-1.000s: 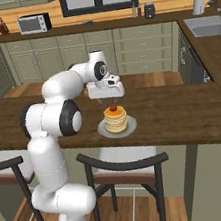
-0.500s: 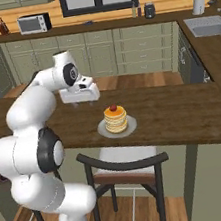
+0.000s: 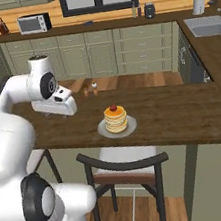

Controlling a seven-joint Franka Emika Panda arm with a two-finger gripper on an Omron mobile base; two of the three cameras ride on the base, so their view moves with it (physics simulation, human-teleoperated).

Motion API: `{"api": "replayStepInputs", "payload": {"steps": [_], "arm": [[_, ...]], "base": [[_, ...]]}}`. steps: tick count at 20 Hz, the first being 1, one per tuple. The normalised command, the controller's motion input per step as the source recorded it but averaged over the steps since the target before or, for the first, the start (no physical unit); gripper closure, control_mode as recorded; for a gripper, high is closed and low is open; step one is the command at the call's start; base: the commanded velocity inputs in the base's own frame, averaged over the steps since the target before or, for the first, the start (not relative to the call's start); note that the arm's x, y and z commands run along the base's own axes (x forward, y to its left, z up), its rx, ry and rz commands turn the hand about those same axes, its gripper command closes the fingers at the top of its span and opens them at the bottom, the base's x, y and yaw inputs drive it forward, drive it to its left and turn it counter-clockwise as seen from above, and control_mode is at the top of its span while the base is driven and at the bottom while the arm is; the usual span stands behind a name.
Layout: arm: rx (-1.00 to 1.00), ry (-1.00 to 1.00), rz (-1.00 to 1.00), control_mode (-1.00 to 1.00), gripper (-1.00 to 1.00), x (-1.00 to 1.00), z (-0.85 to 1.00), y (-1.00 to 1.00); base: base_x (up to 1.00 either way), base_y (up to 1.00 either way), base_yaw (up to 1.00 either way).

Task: Take the strawberry from the fridge and place it on top of the pancake, located on the dining counter.

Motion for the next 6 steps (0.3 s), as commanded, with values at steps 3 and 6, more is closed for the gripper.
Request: {"api": "replayStepInputs", "payload": {"steps": [3, 6], "arm": [[-0.08, -0.22, 0.07, -1.00, -1.00, -1.00, -0.04, 0.56], [-0.12, -0.25, 0.11, -1.00, -1.00, -1.00, -0.03, 0.37]], "base": [[0.00, 0.00, 0.00], [0.00, 0.00, 0.00]]}}
